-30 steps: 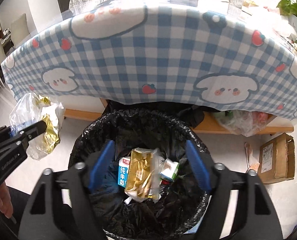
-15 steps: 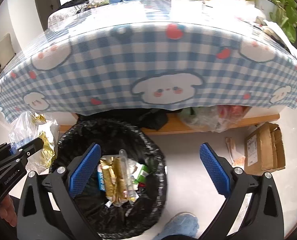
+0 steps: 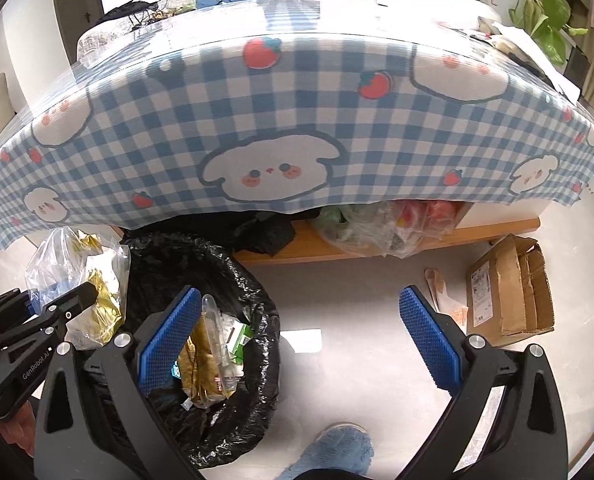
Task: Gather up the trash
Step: 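Open the left tool to drop the clear plastic bag into the bin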
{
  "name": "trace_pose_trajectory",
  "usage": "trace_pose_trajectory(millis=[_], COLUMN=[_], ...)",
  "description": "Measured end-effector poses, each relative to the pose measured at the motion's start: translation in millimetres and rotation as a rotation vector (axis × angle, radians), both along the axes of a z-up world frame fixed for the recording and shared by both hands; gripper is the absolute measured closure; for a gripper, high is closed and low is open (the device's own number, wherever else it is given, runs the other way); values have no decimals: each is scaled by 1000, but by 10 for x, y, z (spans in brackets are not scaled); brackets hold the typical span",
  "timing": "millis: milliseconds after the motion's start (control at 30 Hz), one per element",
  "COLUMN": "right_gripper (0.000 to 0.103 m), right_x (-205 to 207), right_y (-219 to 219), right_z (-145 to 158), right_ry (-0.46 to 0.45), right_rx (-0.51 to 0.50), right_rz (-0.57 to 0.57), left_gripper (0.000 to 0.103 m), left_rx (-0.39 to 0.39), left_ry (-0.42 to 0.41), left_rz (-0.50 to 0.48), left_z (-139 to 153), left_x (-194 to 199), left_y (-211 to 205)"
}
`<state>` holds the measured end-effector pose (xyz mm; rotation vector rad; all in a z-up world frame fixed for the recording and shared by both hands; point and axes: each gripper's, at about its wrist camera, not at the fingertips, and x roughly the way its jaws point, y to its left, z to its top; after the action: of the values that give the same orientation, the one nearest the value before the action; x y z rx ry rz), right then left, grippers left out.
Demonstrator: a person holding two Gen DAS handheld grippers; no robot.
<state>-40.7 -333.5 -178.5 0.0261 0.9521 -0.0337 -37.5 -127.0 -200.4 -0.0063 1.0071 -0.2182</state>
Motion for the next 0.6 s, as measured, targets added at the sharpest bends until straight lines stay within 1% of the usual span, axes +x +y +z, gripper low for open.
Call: trace_pose_trajectory(millis=[100,167,200,233,267,333,367,400,433,500,600], right_gripper=[8,8,8,8,8,8,8,8,8,8,8], right_x=[7,14,13,14,13,11,9,8,4,-10,-24], right_y=[3,15,24,33,42,66,83,107,133,203,344], right_z=[-6,-6,-3,0,5,19,33,51,74,136,267], right_ry=[3,3,3,3,3,4,3,1,-4,-19,-30], right_rx=[-2,-5,-7,-6,-5,-4,-3,-2,-2,0,-7], right_rz=[0,3,4,5,7,11,15,18,21,34,60], left_gripper=[69,67,60,57,50,43,36,32,30,19,12], left_rx=[0,1,10,17,17,23,27,24,22,23,20], left_ry=[0,-1,-3,-5,-2,-5,-9,-15,-20,-31,-57], left_rz=[4,7,15,19,21,35,44,54,62,85,118], left_z=[-9,-11,-9,-9,-8,6,24,53,83,162,341], left_x=[-3,-5,-5,-7,-10,-14,-24,-31,-37,-43,-67], left_y=[-1,4,15,22,38,76,107,144,181,262,399])
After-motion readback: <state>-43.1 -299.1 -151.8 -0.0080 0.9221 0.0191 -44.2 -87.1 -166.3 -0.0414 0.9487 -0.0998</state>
